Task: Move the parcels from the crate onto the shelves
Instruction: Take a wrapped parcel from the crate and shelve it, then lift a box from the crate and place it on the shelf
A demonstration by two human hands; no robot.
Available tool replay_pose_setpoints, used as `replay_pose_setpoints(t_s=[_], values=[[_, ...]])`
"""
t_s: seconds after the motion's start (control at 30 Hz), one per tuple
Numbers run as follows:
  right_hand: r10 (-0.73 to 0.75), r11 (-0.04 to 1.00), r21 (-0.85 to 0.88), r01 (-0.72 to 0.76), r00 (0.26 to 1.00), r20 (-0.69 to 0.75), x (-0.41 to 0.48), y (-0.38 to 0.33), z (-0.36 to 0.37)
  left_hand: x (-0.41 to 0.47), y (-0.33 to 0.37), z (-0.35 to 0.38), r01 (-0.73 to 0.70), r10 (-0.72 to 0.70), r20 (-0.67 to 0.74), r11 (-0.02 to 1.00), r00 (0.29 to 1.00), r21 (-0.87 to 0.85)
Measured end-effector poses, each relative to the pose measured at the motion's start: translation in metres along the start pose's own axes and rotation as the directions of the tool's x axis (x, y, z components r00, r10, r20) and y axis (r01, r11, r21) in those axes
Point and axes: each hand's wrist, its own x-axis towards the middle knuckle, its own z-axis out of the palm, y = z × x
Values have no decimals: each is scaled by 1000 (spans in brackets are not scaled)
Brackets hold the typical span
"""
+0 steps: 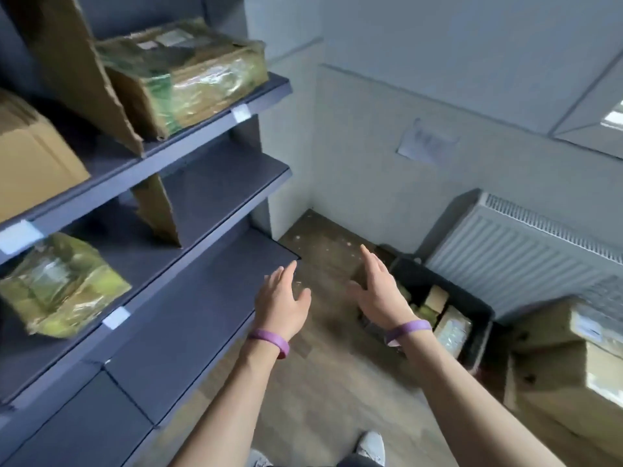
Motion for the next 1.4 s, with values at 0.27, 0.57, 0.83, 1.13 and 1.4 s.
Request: replay_pose_setpoints(t_s=[0.27,0.57,0.83,1.13,1.4], values=[[273,961,86,-263,951,-145,-62,167,-105,-10,133,152,-150,126,247,986,961,77],[450,891,196,-410,857,-252,-85,273,-174,8,238,248,-338,258,435,934,863,116],[571,819,229,-526,784,-244,-47,334,-198,69,278,324,-412,292,563,906,773,97],[719,689,239,-684,687,-107,34,408,-210,166,300,417,-429,222,700,893,678,133],[776,594,309,-743,631,25,106,502,-180,217,273,519,-490,144,768,838,624,240]])
